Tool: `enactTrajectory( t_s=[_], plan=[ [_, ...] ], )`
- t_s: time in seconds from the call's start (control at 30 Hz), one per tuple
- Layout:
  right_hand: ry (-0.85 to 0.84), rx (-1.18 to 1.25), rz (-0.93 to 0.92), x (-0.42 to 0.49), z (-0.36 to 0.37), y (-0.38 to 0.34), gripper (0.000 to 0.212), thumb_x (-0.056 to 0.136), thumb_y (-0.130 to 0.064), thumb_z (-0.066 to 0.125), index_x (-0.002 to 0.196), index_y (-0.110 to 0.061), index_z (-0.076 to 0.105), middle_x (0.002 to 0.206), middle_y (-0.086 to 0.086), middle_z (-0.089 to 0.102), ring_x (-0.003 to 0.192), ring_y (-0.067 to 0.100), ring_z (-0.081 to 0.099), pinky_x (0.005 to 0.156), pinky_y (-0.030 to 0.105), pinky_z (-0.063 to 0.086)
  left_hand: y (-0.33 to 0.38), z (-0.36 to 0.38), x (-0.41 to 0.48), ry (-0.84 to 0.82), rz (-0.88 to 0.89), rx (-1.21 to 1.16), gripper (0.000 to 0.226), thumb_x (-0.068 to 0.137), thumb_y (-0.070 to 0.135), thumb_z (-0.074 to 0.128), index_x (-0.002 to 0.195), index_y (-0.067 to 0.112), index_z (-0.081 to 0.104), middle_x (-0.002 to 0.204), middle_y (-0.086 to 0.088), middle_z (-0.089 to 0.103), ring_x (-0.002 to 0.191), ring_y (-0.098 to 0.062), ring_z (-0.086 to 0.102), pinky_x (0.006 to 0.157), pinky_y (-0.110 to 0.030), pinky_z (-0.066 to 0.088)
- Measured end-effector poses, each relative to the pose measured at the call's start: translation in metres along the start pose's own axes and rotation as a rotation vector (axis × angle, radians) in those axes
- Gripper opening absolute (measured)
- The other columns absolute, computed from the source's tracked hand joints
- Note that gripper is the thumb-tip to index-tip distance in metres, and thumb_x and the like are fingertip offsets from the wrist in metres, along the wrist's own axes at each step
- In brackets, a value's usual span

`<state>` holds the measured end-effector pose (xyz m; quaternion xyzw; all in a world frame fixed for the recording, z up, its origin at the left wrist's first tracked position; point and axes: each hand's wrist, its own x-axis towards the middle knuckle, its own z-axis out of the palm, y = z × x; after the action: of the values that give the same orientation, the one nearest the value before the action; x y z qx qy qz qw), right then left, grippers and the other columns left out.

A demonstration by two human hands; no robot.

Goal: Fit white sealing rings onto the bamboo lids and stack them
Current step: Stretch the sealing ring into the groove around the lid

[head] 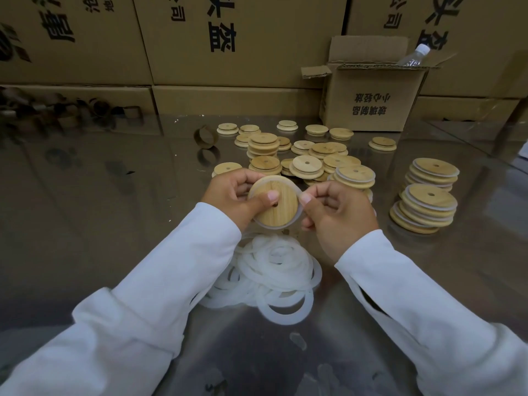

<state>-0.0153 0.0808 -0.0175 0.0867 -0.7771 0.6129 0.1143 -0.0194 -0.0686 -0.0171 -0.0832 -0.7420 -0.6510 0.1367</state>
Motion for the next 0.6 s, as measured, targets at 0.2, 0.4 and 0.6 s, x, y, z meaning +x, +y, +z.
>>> enactTrajectory(
  t_s=[0.2, 0.4, 0.6],
  plan=[
    [-0.075, 0.194, 0.136, 0.0038, -0.0058, 0.0012, 0.010, 0.082, -0.009, 0.065, 0.073, -0.011, 0.065, 0.048, -0.004, 0.058, 0.042, 0.004, 0.053, 0.050, 0.018, 0.052, -0.0015, -0.0045, -0.0002, -0.091, -0.035, -0.063, 0.019, 0.078, -0.002, 0.062, 0.090, 0.012, 0.062, 0.081, -0.002, 0.067, 0.065, -0.003, 0.066, 0.060, -0.016, 0.052],
    [-0.085, 0.205, 0.130, 0.0027, -0.0075, 0.0020, 0.010, 0.083, -0.009, 0.064, 0.073, -0.009, 0.065, 0.045, -0.006, 0.058, 0.040, 0.002, 0.051, 0.048, 0.015, 0.050, -0.0024, -0.0057, 0.0007, -0.119, -0.042, -0.085, 0.019, 0.077, -0.002, 0.063, 0.090, 0.012, 0.063, 0.077, 0.001, 0.068, 0.066, -0.003, 0.066, 0.060, -0.015, 0.052],
    [-0.093, 0.211, 0.110, 0.0022, -0.0075, 0.0008, 0.014, 0.082, -0.010, 0.065, 0.069, -0.014, 0.066, 0.048, -0.007, 0.060, 0.040, 0.003, 0.050, 0.049, 0.016, 0.050, -0.0009, -0.0100, 0.0018, -0.147, -0.036, -0.080, 0.019, 0.075, 0.000, 0.064, 0.089, 0.013, 0.064, 0.070, 0.007, 0.071, 0.069, -0.005, 0.067, 0.060, -0.016, 0.052]
  ],
)
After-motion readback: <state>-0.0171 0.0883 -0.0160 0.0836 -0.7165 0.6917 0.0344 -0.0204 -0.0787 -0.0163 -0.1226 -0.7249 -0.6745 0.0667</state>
